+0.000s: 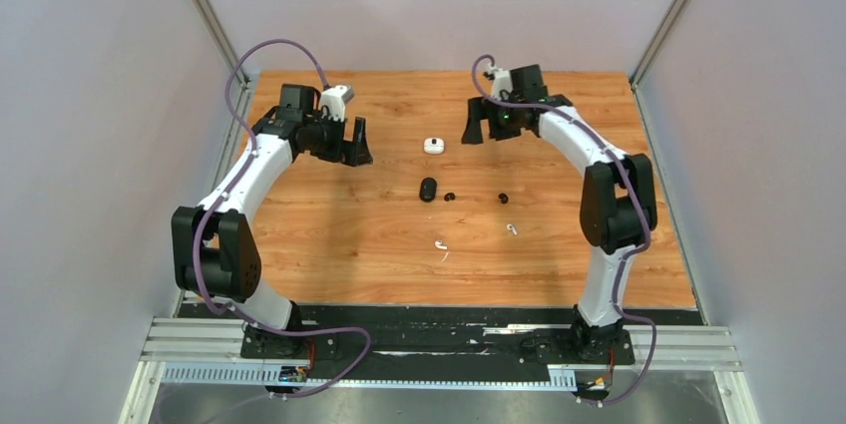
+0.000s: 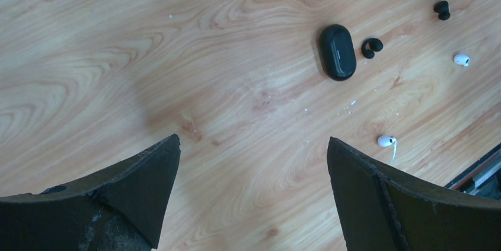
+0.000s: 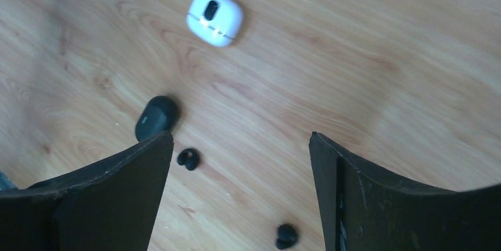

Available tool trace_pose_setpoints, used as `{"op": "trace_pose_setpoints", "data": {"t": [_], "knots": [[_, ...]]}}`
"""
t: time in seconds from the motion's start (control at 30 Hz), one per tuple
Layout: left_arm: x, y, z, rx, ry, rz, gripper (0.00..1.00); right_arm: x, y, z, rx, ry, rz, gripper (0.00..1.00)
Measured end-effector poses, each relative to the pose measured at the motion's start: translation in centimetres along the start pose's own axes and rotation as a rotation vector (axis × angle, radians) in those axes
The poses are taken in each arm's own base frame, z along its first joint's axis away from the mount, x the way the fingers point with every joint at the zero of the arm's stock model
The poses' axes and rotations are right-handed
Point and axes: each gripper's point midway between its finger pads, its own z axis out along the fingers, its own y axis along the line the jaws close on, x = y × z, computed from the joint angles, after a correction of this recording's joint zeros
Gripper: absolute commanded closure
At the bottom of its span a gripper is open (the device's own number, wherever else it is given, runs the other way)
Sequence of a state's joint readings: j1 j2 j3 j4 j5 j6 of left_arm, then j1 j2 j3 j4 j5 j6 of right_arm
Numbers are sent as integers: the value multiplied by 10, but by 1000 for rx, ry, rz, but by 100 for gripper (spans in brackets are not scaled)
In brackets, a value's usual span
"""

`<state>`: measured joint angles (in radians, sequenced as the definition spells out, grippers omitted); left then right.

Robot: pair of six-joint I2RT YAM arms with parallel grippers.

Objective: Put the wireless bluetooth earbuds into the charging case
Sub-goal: Move the charging case to the center of the board.

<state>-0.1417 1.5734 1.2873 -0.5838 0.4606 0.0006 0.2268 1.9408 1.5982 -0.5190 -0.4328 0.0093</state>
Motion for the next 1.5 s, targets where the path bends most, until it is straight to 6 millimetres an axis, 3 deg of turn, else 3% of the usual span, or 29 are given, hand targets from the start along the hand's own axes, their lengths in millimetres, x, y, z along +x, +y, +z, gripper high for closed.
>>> {"op": "trace_pose_setpoints", "data": {"t": [0.2, 0.33, 0.43, 0.53, 0.63, 0.7, 0.83, 1.13, 1.5], "knots": [[12, -1, -1, -2, 15, -26, 0, 21, 48, 53, -72, 91, -42, 20], [13, -2, -2, -7, 8, -25, 0, 11, 54, 84, -140, 84, -185, 23], [11, -3, -6, -10, -4, -20, 0, 0, 50, 96, -158, 61, -295, 28], [8, -4, -7, -10, -16, -14, 0, -8, 43, 105, -144, 45, -358, 24], [6, -3, -7, -11, -22, -12, 0, -12, 33, 113, -79, 40, -367, 6], [6, -3, -7, -11, -23, -12, 0, -11, 25, 117, -9, 43, -332, 0], [6, -3, -7, -11, -24, -13, 0, -11, 20, 121, 109, 36, -205, 6], [6, -2, -7, -18, -21, -16, 0, -6, 45, 131, 171, 14, 57, 15], [-13, -3, -8, -21, -52, -51, 0, 16, 36, 155, 309, 34, 115, 25]]}}
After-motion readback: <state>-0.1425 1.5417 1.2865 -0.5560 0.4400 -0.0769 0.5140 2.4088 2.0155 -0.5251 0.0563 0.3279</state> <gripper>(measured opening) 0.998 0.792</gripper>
